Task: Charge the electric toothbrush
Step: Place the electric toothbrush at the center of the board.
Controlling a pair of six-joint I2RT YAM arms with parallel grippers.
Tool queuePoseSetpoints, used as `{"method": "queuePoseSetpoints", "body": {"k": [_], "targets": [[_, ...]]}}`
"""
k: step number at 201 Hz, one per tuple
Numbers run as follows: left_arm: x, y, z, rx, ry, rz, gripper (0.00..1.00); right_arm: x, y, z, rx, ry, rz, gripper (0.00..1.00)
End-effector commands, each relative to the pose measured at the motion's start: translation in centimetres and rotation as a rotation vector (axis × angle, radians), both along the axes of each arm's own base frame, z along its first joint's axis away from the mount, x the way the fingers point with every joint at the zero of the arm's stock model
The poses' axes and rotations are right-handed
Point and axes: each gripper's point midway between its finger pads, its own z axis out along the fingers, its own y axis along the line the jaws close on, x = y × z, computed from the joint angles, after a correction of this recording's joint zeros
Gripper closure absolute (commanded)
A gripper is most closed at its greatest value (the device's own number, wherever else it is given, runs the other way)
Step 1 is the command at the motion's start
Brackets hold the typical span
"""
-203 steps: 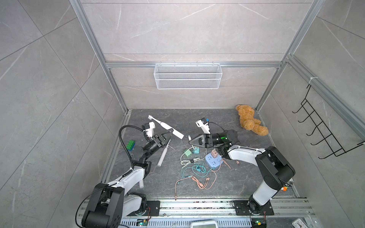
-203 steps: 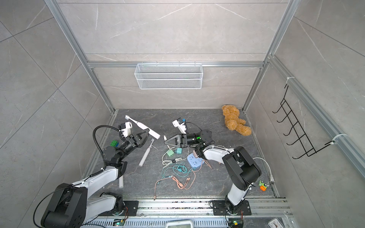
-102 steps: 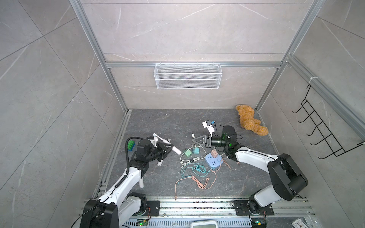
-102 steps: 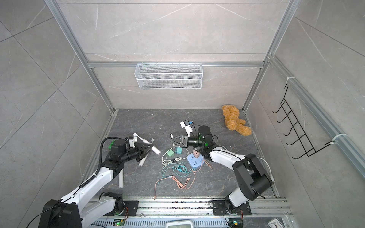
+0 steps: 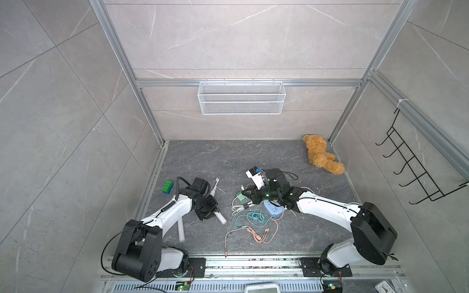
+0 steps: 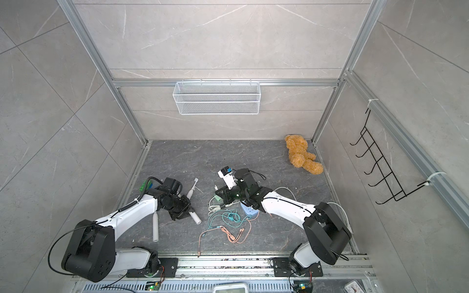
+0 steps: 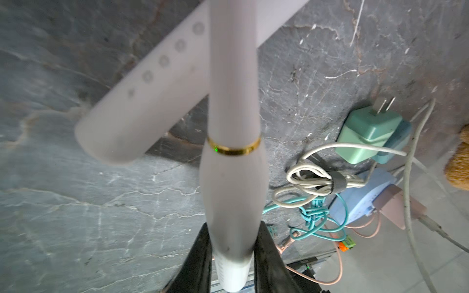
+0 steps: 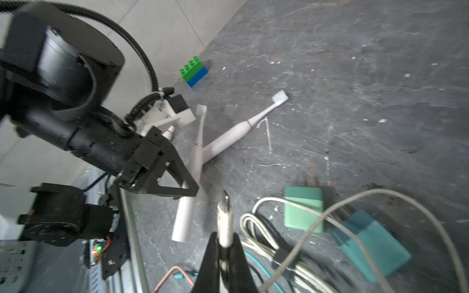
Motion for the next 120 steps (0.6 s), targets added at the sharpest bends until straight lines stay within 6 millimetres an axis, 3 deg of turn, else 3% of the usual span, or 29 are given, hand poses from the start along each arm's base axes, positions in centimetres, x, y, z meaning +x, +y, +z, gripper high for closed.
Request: {"method": "queuePoseSetpoints", "body": {"k": [1,51,74,91,110,120], "targets": [[-1.0,0.9,-0.2,0.119,0.046,-0.090,1.00,-0.1,-1.1,-0.8,-0.148,-0.095,-0.042,1.00],[-1.7,-0.1,-2.3,0.203,0.133,-0.195,1.00,-2.2,-0.8,-2.3,-0.269,-0.157,-0.011,1.00],[-1.7,-0.1,-3.0,0.229,0.164,-0.214,0.94,-3.3,-0.4,-2.3,-0.285,-0.176,0.026,1.00],[-1.6,-0.2,-3.1,0.244,0.175,-0.232,0.79,-3.8,-0.2,-2.3,-0.285,-0.177,0.040,1.00],[-1.7,-0.4,-3.3,0.251,0.185,-0.248,0.47,-4.9,0.4,-2.3,-0.283,-0.175,0.087,1.00],[-1.8,-0.7,-3.4,0.252,0.188,-0.256,0.43,-5.2,0.6,-2.4,-0.284,-0.173,0.094,1.00]]}}
